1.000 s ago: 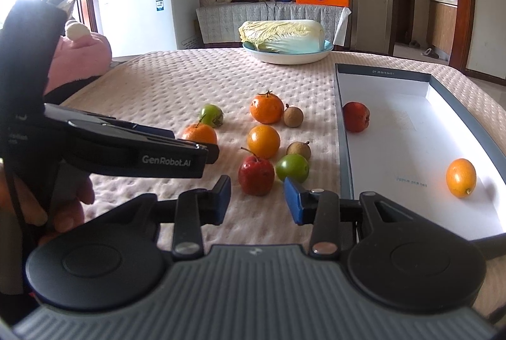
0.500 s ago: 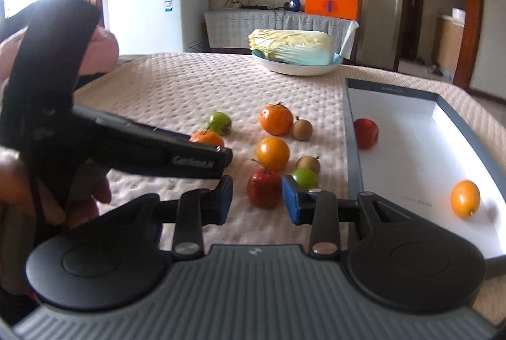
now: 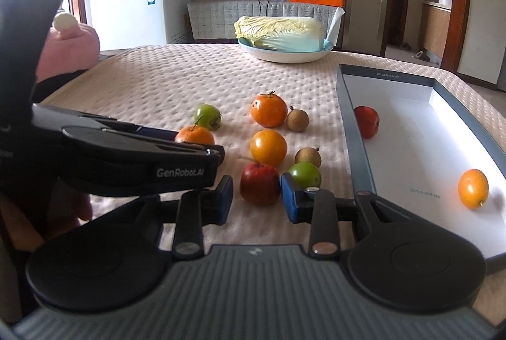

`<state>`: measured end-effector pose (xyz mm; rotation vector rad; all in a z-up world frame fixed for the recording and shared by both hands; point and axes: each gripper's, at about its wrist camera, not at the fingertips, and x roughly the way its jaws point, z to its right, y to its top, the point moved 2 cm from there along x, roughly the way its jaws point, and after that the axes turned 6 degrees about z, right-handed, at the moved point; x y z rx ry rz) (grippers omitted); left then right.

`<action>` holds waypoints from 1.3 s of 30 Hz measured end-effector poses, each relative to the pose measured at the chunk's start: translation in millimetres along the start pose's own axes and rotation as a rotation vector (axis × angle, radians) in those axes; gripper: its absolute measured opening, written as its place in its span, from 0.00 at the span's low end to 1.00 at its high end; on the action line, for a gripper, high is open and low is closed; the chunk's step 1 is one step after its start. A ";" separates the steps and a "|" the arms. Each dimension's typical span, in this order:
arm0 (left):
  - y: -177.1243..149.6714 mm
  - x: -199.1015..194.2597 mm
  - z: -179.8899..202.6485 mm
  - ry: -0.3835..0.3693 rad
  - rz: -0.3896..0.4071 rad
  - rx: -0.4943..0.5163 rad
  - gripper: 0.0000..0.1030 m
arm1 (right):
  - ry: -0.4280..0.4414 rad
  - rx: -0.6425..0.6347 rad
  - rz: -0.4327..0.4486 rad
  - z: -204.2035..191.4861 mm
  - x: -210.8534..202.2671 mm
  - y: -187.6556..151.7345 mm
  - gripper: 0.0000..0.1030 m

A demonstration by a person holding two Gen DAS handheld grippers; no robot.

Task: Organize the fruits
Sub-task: 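Grasp the leafy tangerine with the left tool while the right tool grasps a red apple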

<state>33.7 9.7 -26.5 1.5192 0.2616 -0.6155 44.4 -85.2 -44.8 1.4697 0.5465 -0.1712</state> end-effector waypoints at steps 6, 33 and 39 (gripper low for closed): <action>1.1 -0.5 1.6 -0.011 -0.001 0.008 0.41 | 0.013 -0.007 -0.010 0.9 0.1 0.2 0.31; 26.7 -26.2 14.7 0.051 0.037 0.013 0.40 | 0.098 0.005 0.082 12.9 -46.0 21.3 0.31; 31.3 -29.0 25.3 0.047 0.045 0.026 0.40 | 0.087 0.013 0.096 23.6 -53.7 23.1 0.31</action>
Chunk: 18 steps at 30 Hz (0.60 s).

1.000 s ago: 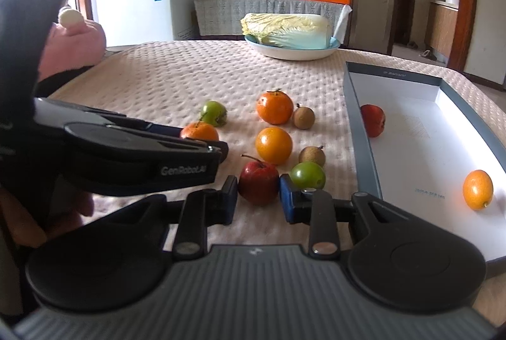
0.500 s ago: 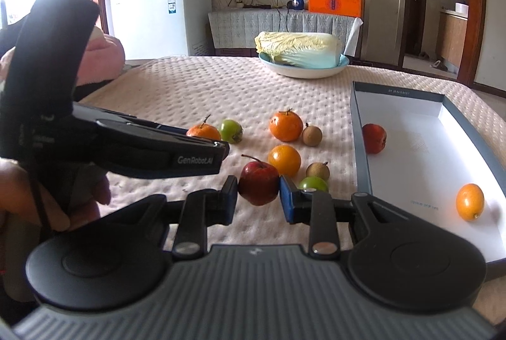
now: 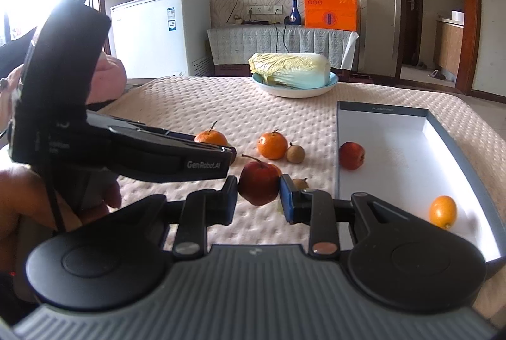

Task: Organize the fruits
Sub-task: 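Grasp the leafy tangerine with the left tool while the right tool grasps a red apple, then carry the held tangerine and apple over the gray box with both tools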

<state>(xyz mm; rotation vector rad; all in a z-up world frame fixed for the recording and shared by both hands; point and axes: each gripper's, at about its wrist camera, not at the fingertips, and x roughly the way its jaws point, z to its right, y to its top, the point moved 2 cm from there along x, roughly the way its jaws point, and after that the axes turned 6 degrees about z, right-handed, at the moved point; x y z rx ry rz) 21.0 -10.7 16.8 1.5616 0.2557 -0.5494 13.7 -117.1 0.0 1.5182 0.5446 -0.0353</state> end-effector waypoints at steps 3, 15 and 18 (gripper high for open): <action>1.5 -1.3 2.8 0.000 0.001 -0.001 0.40 | -0.006 0.005 0.005 4.2 -3.6 0.9 0.31; 9.9 -5.3 20.7 -0.028 0.021 0.003 0.40 | -0.030 0.012 0.021 19.1 -10.6 4.5 0.31; 11.1 -4.5 26.8 -0.037 0.020 0.004 0.40 | -0.039 0.015 0.025 24.0 -14.1 4.6 0.31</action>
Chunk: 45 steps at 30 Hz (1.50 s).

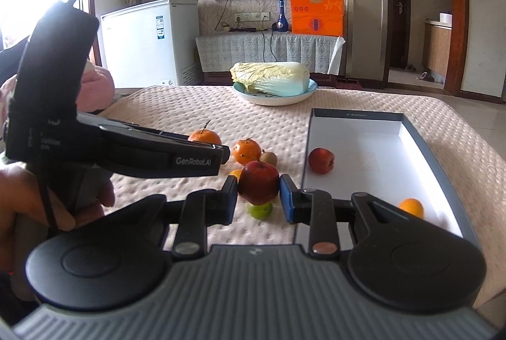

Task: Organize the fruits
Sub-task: 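Carry the held tangerine and apple over the gray box with both tools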

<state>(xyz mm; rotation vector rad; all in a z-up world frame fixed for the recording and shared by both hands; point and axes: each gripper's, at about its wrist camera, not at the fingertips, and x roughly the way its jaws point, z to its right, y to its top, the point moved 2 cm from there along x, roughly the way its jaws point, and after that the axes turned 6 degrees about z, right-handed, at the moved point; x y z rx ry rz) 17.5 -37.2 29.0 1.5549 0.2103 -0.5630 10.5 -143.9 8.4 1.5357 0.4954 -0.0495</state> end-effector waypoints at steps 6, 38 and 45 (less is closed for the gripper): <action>2.3 3.2 15.3 -0.028 0.004 0.005 0.40 | -0.025 0.011 0.008 12.6 -5.6 1.5 0.31; 8.1 39.7 98.1 -0.167 -0.011 0.029 0.40 | -0.155 0.065 -0.025 79.3 -32.3 -10.4 0.31; 5.4 55.4 115.0 -0.175 -0.032 0.021 0.40 | -0.166 0.071 -0.042 84.7 -33.3 -12.1 0.31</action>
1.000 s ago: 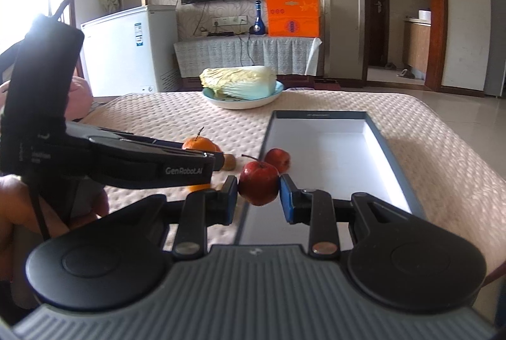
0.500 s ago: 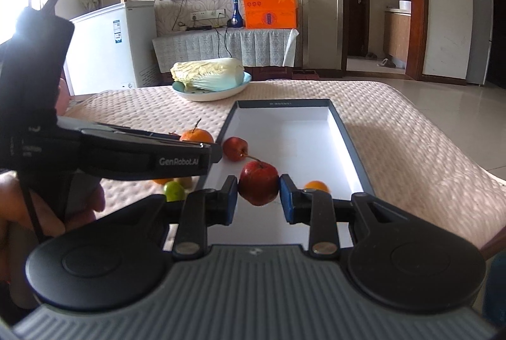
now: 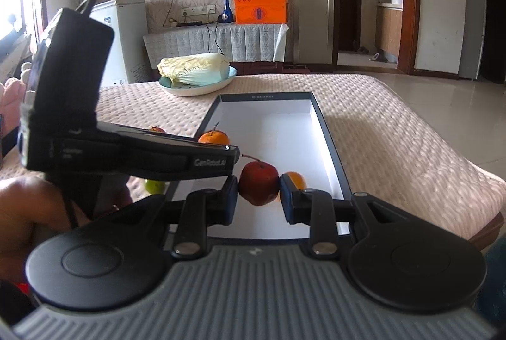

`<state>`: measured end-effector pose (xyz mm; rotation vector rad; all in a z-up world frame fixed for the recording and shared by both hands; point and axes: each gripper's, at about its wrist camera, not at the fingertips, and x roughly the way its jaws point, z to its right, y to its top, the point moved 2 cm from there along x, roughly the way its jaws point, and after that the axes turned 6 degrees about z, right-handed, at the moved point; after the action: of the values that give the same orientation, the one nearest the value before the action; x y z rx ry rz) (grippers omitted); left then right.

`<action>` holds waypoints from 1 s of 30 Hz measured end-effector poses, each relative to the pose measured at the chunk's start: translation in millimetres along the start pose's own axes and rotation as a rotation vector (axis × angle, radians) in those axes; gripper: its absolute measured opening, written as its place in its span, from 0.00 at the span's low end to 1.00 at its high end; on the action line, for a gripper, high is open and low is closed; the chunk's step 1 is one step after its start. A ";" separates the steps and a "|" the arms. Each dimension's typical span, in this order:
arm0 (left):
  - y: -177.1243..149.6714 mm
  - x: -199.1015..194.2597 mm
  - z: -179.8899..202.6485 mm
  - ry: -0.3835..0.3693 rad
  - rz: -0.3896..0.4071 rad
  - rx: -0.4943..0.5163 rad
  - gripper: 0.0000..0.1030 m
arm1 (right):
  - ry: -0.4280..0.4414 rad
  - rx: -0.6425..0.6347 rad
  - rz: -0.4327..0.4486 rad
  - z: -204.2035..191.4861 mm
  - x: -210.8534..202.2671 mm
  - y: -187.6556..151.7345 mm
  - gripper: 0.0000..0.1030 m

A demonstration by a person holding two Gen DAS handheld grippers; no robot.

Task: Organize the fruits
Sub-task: 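Carry the held tangerine and apple over the gray box with both tools, then open the left tool to drop the tangerine in the box while the right tool holds the apple above it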

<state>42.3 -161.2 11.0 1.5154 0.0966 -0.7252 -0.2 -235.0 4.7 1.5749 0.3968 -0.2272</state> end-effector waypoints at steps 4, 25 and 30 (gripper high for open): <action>-0.3 8.0 6.9 -0.008 -0.003 -0.003 0.40 | -0.006 0.005 -0.004 3.9 -0.5 0.2 0.31; 6.9 25.2 11.8 0.009 0.023 -0.001 0.63 | -0.003 0.036 -0.025 11.6 0.0 -2.2 0.31; 8.6 17.7 7.0 0.014 0.037 -0.003 0.63 | 0.003 0.033 -0.019 8.8 2.5 -2.9 0.31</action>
<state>57.8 -175.2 10.6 1.5161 0.0798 -0.6846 1.9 -243.4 0.6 1.6047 0.4129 -0.2471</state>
